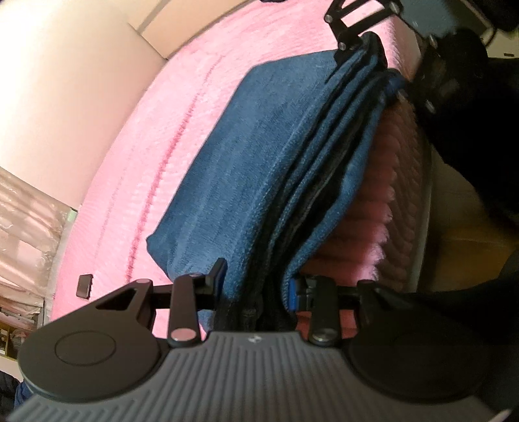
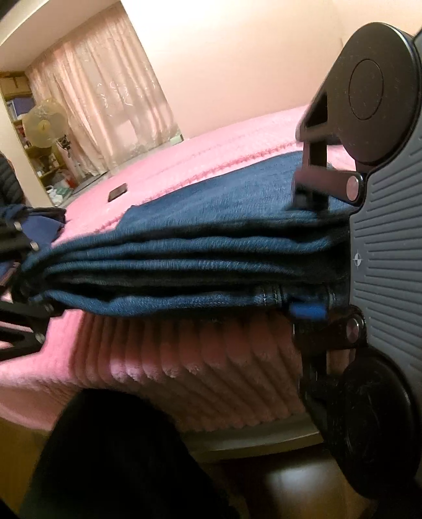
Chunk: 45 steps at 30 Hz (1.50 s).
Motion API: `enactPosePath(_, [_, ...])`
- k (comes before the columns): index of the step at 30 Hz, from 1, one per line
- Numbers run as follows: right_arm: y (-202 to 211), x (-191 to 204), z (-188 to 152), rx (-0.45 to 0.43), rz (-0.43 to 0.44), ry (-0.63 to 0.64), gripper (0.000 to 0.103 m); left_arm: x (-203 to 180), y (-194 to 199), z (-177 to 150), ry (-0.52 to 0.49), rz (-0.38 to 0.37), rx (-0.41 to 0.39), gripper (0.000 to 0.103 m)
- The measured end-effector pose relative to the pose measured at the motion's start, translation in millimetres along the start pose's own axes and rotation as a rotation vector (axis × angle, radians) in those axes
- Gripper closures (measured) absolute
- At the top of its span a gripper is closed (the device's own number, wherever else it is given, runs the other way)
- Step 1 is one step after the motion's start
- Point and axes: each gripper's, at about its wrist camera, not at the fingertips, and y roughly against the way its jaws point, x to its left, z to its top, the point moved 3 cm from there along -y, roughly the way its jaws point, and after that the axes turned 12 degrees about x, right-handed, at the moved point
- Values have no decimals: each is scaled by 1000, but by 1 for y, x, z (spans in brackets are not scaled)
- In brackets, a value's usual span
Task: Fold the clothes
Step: 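Lift the folded jeans with both grippers and carry toward the headboard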
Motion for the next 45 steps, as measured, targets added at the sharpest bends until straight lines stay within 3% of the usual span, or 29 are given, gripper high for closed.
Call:
enactPosePath(5, [6,-41,0,-36,141,-40,74,17,10,3,-17,-47,35,72])
enactPosePath(12, [46,-127,13,26,229,-49,76,76,49,41,-47,-141,84,72])
enactPosePath(17, [95,-200,1,90,303,-70,79,116,100,108,-76,-223,87,72])
enactPosePath(22, [155,-265,-49,167,352,-112,79,126,142,199,-143,-273,42,72])
enactPosePath(26, [195,-318,-108,232,309,-165,79,128,158,289,-195,-280,-24,72])
enactPosePath(32, [223,-385,-186,345,190,-243,79,127,137,434,-276,-250,-173,72])
enactPosePath(40, [236,-451,-259,538,48,-363,79,140,104,568,-422,-251,-403,72])
enactPosePath(45, [240,-486,-300,638,-21,-433,79,138,86,630,-509,-244,-504,72])
